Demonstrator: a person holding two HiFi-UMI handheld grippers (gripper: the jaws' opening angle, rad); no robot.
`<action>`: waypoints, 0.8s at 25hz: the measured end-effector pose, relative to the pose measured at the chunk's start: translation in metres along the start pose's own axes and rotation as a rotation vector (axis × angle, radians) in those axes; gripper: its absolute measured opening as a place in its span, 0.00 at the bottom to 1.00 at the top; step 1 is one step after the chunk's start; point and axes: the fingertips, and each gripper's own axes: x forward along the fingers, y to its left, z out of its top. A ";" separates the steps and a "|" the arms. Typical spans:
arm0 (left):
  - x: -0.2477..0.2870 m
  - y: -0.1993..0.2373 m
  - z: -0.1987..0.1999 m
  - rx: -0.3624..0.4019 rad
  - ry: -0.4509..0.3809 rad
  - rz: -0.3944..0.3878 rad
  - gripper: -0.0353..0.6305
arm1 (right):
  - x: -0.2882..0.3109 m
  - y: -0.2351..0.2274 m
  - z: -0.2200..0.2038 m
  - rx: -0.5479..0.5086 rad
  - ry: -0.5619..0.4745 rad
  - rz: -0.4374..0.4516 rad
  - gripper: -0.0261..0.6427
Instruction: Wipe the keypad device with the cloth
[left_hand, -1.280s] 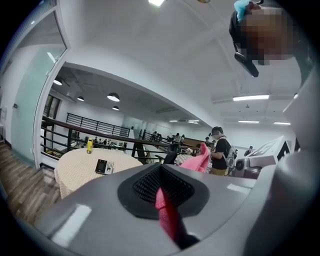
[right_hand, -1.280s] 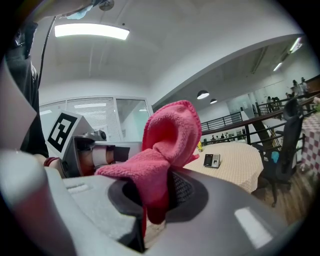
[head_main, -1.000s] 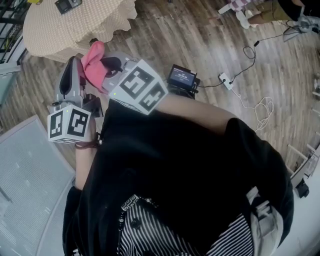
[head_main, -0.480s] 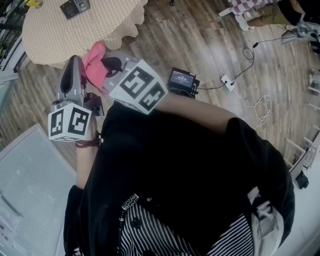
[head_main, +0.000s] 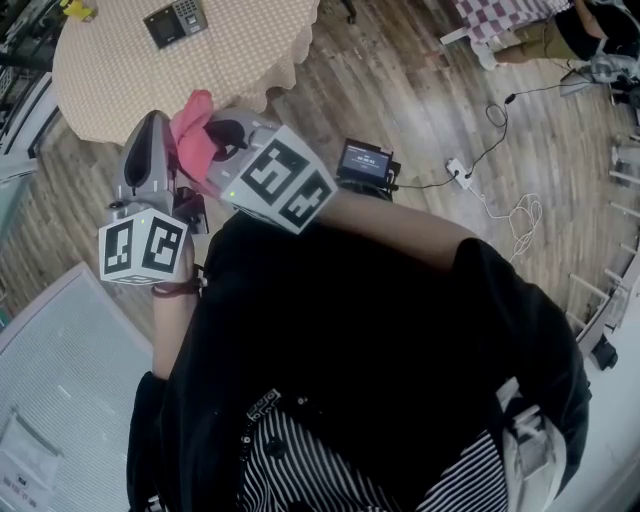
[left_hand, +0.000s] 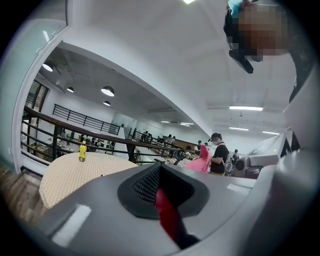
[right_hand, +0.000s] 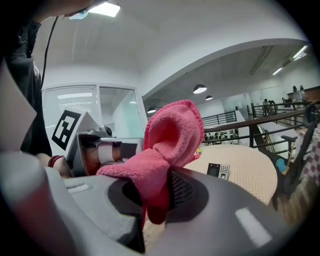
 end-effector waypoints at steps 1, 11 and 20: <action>0.001 0.011 0.001 0.001 0.003 -0.005 0.06 | 0.010 0.001 0.001 -0.003 0.006 -0.002 0.14; 0.024 0.037 -0.007 0.028 0.028 -0.062 0.06 | 0.040 -0.013 -0.006 0.026 0.047 -0.030 0.14; 0.012 0.055 -0.012 0.001 0.027 -0.047 0.06 | 0.057 -0.001 -0.013 0.022 0.087 -0.002 0.14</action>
